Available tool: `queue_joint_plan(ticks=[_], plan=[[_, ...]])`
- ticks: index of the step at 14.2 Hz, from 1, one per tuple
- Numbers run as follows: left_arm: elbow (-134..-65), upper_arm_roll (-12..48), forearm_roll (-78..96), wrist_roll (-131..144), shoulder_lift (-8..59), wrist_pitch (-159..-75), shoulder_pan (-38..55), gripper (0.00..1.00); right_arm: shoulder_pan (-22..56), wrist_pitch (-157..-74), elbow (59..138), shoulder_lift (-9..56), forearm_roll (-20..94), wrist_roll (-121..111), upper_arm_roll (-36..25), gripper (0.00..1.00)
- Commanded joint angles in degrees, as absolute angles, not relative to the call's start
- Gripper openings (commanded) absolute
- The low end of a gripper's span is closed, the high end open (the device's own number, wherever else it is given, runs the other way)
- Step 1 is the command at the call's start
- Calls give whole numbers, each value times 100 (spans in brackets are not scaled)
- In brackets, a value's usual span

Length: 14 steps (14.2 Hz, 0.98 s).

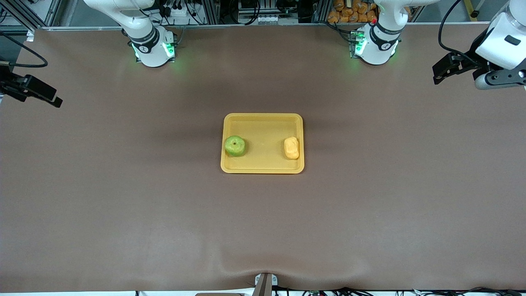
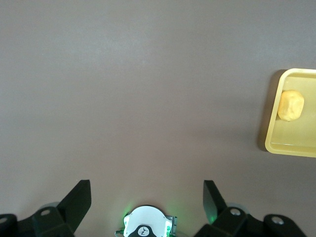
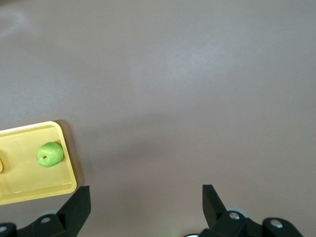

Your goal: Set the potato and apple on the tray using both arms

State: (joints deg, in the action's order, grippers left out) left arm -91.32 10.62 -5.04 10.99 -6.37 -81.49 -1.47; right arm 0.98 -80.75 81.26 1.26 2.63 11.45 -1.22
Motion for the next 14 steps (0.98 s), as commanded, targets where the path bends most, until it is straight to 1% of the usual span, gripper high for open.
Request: queue_joint_plan(ticks=[1,5,14], plan=[[-9229,1037,-335,914,-765,-8104,-167,100,-88,-8235,8507,-149,141,906,131,100],[-9211,1046,-325,888,-756,-8068,-158,100,-149,-8367,8806,-360,62,818,176,100],[-9176,914,-105,844,-721,-7919,-185,100,-211,-8402,8815,-360,62,369,167,100]])
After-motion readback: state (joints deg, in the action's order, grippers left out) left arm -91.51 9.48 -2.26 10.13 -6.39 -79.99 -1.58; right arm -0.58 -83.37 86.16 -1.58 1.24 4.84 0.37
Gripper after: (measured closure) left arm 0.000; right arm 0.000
